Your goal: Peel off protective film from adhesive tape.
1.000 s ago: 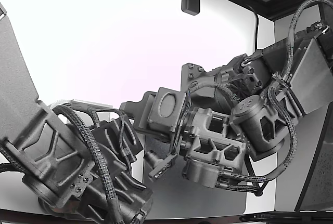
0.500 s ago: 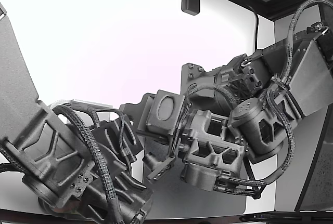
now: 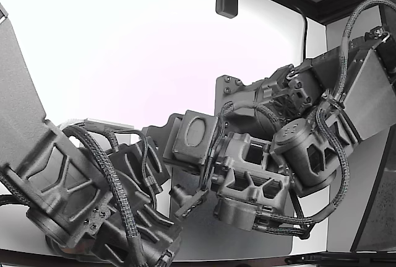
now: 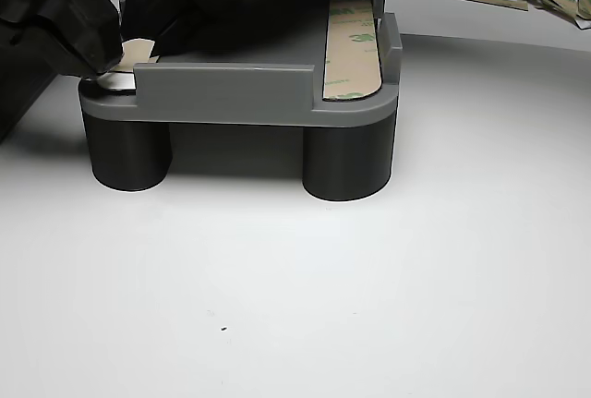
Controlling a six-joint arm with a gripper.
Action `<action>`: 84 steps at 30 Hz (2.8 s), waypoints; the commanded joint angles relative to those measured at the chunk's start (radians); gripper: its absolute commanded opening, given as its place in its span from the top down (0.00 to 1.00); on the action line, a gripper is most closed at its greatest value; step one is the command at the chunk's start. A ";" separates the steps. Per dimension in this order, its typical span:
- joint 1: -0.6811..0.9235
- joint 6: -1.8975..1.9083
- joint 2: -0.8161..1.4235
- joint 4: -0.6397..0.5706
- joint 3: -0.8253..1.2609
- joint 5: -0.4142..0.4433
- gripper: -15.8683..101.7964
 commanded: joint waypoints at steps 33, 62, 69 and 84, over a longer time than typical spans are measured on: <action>-0.018 -0.017 0.031 -0.041 0.026 -0.023 0.96; -0.043 -0.035 0.014 -0.060 0.011 -0.006 0.96; -0.040 -0.020 0.026 -0.048 0.015 -0.018 0.96; -0.034 -0.003 0.034 -0.011 0.002 -0.041 0.96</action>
